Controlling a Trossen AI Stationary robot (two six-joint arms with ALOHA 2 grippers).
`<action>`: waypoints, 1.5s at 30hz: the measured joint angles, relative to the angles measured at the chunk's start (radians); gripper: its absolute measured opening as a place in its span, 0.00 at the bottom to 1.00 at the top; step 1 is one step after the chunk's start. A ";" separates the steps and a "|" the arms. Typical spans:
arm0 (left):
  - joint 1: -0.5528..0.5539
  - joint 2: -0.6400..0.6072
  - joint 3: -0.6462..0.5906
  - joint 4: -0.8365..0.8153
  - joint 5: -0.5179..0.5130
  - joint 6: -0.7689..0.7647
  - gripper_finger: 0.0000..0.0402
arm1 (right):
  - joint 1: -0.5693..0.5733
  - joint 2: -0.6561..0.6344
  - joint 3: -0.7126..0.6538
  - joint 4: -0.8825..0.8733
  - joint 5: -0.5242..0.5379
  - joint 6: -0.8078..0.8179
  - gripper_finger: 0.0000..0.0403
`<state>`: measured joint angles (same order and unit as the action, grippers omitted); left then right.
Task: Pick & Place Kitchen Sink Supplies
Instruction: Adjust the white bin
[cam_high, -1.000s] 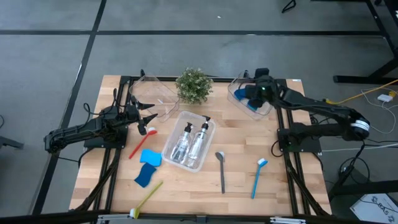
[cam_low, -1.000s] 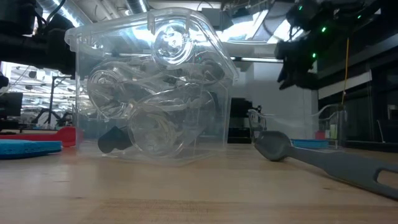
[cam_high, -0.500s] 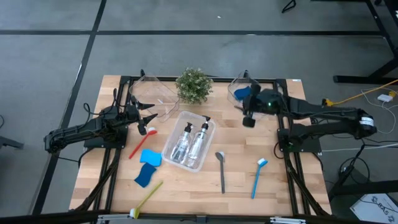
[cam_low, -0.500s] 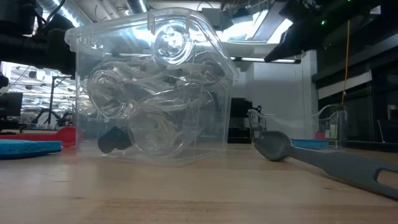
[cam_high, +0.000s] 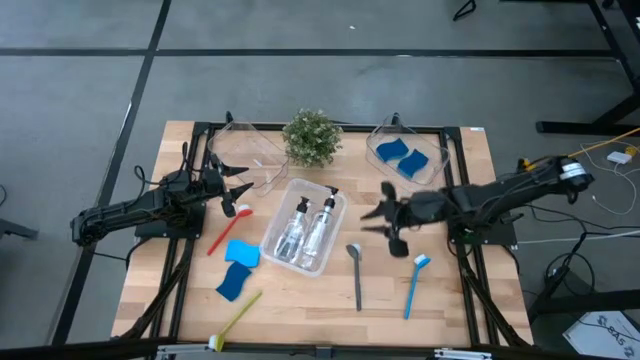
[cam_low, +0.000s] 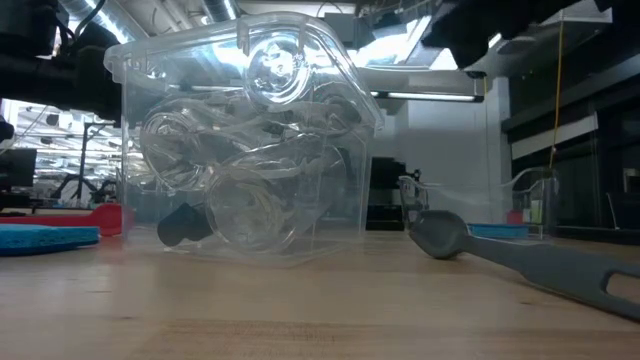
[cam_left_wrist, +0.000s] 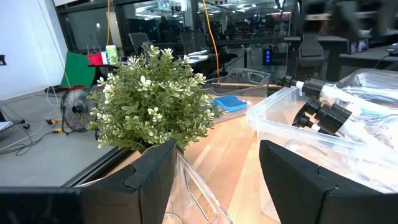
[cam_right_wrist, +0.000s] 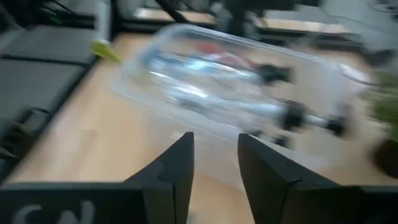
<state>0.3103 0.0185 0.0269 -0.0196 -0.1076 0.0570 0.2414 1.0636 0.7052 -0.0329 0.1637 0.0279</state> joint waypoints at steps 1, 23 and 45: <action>0.000 0.000 0.000 0.000 0.000 0.000 0.56 | 0.028 0.023 0.000 0.039 0.000 0.019 0.29; 0.000 0.000 0.000 0.000 0.000 0.000 0.56 | 0.275 0.800 0.489 0.273 0.211 0.051 0.01; 0.000 0.000 0.000 0.000 0.000 0.000 0.56 | 0.252 1.064 0.834 -0.034 0.616 0.181 0.00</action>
<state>0.3103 0.0186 0.0269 -0.0193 -0.1075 0.0570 0.4934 2.1280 1.5387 -0.0665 0.7796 0.2086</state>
